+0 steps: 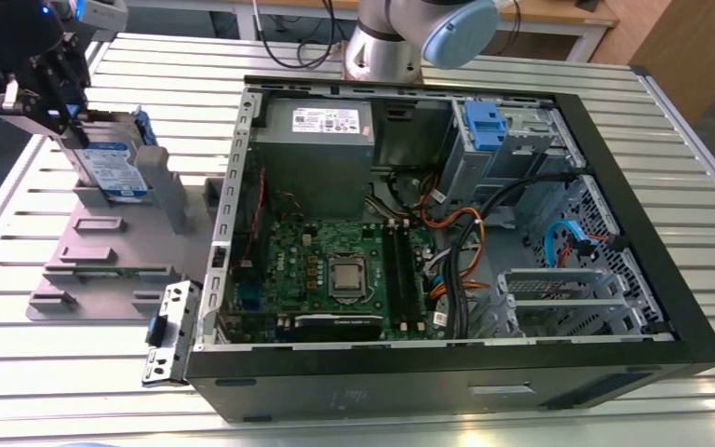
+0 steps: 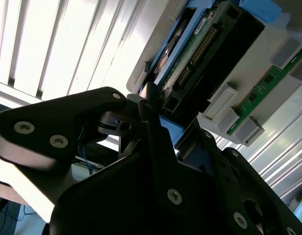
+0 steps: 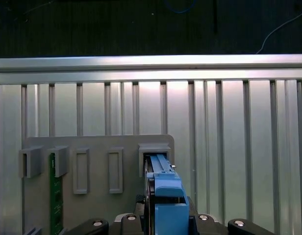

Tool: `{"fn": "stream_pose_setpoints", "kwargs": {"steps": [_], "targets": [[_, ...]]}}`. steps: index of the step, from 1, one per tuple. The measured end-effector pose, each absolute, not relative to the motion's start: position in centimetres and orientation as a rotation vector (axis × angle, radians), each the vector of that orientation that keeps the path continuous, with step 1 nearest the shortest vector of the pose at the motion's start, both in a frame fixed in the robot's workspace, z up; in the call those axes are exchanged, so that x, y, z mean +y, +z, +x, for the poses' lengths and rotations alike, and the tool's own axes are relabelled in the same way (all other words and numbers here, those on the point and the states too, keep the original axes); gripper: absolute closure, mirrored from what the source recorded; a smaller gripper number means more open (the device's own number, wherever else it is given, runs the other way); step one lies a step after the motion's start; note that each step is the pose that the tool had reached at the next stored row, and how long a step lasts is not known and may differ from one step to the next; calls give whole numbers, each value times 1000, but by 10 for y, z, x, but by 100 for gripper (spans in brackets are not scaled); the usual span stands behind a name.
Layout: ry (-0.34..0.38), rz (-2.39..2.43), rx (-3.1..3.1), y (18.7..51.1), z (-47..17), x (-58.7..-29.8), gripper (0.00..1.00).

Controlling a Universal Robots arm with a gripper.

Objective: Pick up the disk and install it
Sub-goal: 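Pick up the disk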

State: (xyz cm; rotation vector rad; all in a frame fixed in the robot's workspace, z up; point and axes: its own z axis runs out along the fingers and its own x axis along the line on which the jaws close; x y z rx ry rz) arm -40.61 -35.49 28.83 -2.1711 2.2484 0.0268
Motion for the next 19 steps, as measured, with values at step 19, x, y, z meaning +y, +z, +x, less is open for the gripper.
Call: {"fn": "stream_pose_setpoints", "kwargs": {"steps": [19], "targets": [[27,-2172,2247,295,-406,-355,64]]}}
